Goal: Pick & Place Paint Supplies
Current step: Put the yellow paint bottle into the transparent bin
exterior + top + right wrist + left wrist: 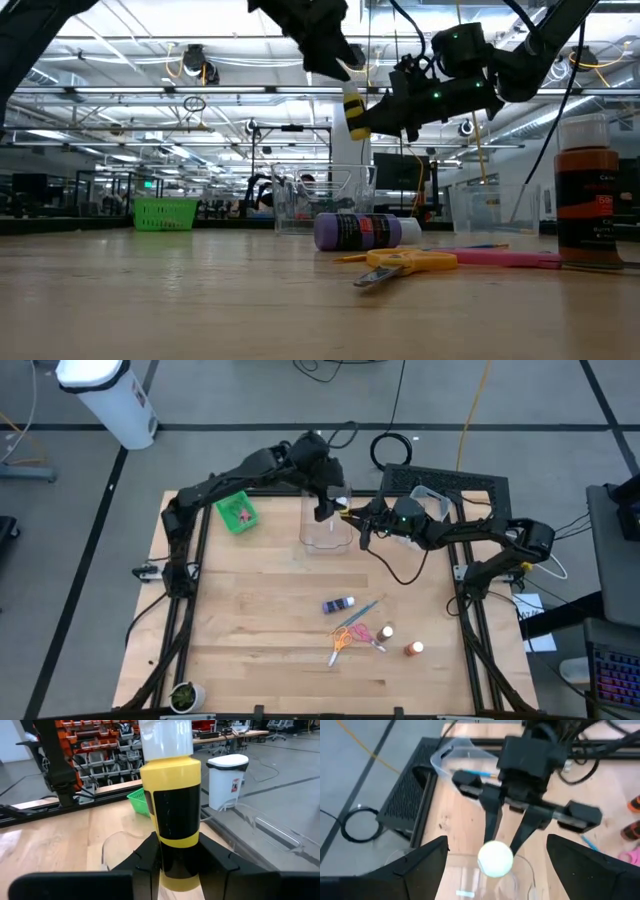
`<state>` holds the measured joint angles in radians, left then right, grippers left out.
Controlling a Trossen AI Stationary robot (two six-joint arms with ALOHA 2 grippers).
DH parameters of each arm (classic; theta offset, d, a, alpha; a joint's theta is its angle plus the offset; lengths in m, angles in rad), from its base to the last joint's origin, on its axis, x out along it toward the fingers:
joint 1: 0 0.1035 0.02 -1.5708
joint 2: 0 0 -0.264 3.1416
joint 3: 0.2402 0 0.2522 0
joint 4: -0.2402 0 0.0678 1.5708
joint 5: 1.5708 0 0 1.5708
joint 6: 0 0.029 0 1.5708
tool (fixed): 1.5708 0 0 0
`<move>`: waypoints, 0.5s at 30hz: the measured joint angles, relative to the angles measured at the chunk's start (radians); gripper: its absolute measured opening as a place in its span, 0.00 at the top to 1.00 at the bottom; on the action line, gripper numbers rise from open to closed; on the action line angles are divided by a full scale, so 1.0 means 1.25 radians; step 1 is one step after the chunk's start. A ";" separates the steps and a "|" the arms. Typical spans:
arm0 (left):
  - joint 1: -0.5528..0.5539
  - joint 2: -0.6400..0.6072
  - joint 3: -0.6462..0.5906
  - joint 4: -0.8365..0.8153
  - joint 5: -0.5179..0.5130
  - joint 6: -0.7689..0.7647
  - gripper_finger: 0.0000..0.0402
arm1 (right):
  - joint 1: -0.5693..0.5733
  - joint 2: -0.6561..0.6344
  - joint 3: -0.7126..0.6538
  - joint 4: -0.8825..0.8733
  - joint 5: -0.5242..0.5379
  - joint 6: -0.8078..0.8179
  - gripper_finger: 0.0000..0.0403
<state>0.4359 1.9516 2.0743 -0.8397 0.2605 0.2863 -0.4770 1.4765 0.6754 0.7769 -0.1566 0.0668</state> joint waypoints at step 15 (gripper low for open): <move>-0.010 0.005 -0.002 -0.057 -0.041 -0.002 0.48 | 0.018 0.000 0.000 0.009 0.002 0.000 0.79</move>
<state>0.4232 1.9579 2.0716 -0.9112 0.2092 0.2836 -0.4539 1.4765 0.6754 0.7877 -0.1535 0.0669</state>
